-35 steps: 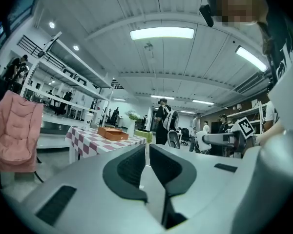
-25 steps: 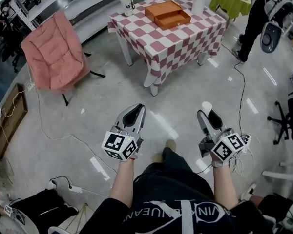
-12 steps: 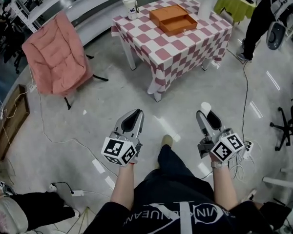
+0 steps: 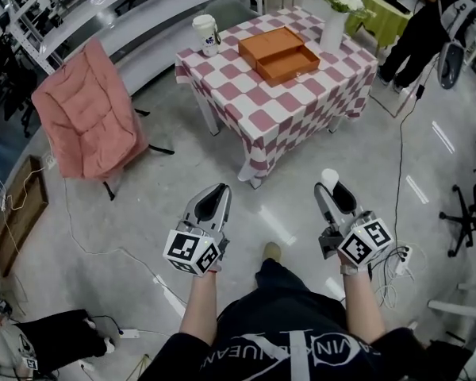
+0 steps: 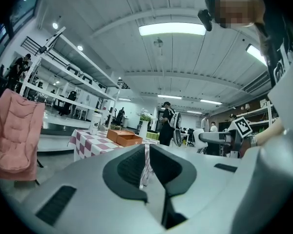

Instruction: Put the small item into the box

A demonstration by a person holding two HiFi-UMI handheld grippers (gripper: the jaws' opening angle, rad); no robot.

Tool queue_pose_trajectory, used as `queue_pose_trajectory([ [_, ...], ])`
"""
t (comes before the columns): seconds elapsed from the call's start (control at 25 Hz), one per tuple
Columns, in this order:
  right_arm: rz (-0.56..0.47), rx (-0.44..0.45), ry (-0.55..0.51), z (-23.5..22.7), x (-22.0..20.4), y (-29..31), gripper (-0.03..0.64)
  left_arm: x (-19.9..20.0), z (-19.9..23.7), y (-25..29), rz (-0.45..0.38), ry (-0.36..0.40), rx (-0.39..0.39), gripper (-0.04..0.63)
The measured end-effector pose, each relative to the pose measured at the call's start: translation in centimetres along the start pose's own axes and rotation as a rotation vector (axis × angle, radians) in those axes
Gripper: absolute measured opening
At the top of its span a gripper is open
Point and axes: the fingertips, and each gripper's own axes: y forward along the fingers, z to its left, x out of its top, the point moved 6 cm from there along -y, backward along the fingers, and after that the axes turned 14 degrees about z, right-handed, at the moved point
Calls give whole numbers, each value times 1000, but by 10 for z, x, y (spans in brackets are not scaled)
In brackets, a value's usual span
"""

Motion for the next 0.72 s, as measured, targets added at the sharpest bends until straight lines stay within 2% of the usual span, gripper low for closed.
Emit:
queue_pose_trajectory([
  [0.2,-5,2,3,-21,13,17,179,11,8,28,15,7,-14,29],
  [0.72,-28,30,28,-71,42,58,179,49,35,73,11,35,30,29],
])
